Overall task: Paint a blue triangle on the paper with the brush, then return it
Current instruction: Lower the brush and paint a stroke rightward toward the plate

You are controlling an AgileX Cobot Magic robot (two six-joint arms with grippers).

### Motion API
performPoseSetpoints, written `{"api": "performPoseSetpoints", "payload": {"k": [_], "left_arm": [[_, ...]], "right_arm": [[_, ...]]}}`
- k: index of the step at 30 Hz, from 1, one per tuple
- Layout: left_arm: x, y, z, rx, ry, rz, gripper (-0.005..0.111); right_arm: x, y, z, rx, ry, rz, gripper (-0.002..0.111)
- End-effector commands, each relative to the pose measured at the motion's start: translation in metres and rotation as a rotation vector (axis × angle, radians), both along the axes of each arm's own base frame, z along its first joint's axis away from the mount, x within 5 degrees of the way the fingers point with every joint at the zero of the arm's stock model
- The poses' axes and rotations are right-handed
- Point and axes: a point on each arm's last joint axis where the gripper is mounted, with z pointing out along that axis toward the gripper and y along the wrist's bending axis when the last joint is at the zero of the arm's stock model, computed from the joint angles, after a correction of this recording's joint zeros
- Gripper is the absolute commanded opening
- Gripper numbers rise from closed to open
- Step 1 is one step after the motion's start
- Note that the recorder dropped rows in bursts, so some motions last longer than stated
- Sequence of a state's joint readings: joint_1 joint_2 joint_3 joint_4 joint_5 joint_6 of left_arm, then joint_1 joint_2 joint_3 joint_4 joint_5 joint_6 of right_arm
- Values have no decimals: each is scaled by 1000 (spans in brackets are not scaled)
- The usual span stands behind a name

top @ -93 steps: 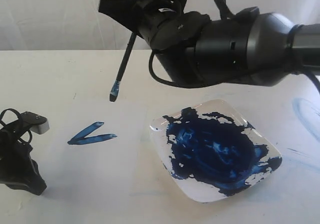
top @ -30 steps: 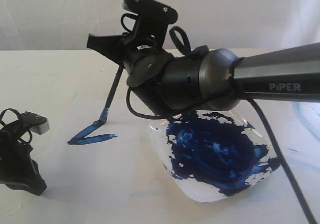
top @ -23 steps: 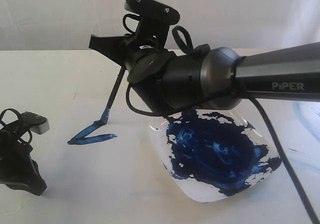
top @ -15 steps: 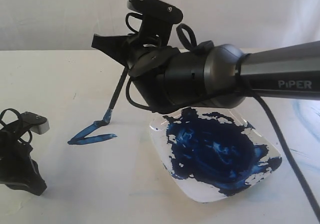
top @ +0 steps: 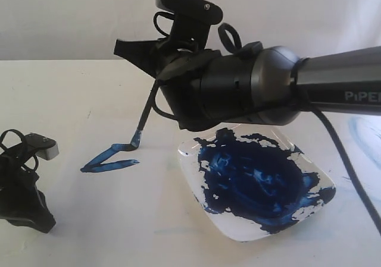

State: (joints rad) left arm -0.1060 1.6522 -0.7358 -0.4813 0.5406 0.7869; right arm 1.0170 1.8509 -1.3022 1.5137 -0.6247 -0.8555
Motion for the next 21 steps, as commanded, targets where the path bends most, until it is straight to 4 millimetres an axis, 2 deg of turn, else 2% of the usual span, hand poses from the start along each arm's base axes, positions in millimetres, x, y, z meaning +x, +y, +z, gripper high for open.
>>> {"api": "performPoseSetpoints", "payload": {"k": [1,9,21], "left_arm": [[-3,0,1,-12,17,10,0],[-3,0,1,-12,17,10,0],[-3,0,1,-14,19,11,0]], "right_arm": [[0,-8,0,-47,21,-63,0],[-1,-18,11,-80,13,-117,0],[-2,-25,10,-108,36,-169,0]]}}
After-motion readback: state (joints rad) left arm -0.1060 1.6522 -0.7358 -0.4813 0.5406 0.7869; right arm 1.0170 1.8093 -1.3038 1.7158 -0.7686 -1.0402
